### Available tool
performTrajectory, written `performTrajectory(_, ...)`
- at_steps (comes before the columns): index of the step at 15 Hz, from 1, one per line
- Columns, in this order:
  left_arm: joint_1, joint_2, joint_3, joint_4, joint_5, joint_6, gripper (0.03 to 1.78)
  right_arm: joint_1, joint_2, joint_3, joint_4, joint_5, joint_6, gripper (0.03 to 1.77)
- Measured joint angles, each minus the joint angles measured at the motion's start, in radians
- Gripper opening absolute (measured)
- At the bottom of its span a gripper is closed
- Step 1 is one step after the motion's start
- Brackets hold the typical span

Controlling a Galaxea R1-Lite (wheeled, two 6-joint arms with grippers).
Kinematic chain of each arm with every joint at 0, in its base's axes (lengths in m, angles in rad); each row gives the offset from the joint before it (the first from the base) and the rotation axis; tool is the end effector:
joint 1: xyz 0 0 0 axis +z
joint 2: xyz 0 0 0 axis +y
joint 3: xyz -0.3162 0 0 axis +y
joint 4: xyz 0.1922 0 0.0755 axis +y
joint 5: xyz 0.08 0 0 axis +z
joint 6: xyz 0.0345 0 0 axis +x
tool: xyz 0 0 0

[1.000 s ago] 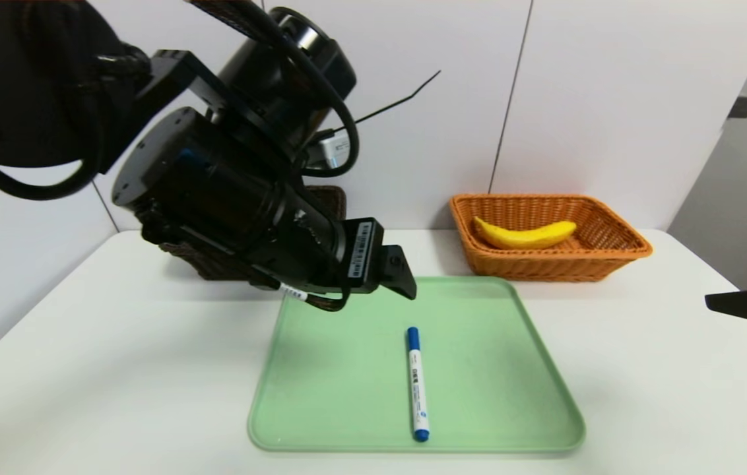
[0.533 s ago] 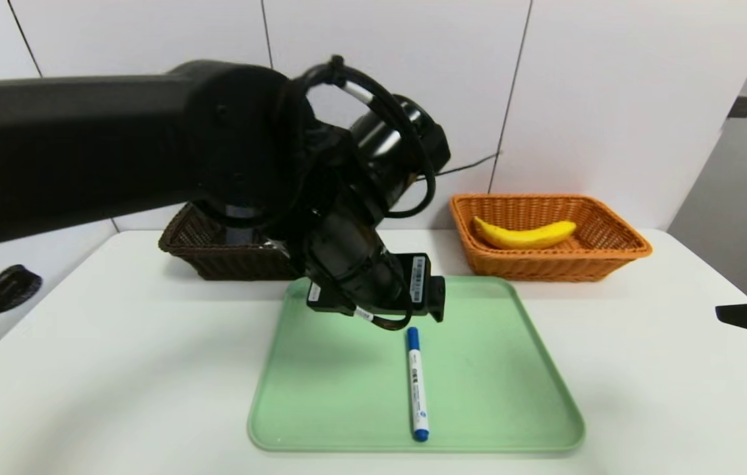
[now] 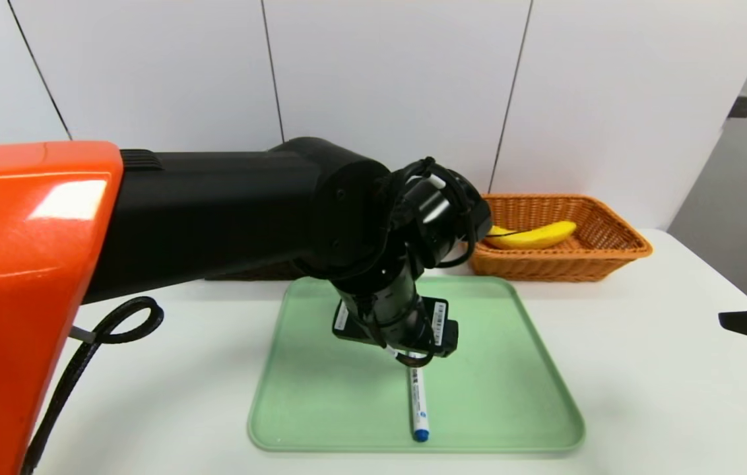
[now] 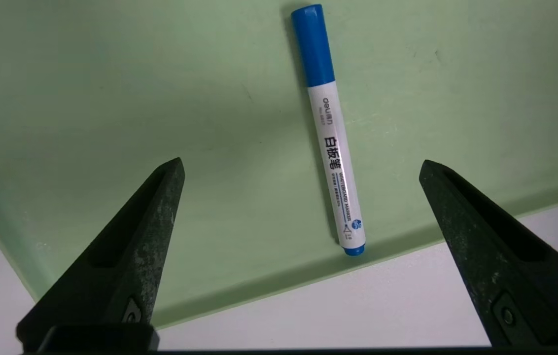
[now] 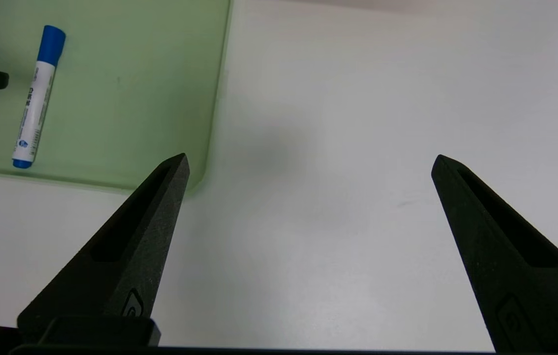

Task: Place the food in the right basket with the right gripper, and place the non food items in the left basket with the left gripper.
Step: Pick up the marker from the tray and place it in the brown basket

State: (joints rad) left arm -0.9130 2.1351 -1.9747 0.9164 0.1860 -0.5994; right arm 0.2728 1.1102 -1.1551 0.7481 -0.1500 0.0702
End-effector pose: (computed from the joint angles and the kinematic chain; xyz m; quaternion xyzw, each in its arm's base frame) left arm 0.2648 -0.3323 0.2107 0.0190 0.5079 -0.1625 0.8457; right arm 0.1315 0.0314 0.2935 -0.0393 0.3385 0.0458 0.9390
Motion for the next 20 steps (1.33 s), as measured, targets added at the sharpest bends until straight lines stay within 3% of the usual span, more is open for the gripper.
performTrajectory(9, -0.029, 0.048, -0.004, -0.007, 0.024, -0.061, 1.69, 0.000, -0.029, 0.024, 0.002, 0.000, -0.001, 1.70)
performTrajectory(15, -0.041, 0.083, -0.008, -0.014, 0.111, -0.139, 1.69, 0.000, -0.044, 0.037, 0.001, -0.001, -0.001, 1.70)
performTrajectory(20, -0.044, 0.100, -0.009, -0.035, 0.116, -0.150, 1.69, -0.002, -0.055, 0.041, 0.003, -0.001, 0.000, 1.70)
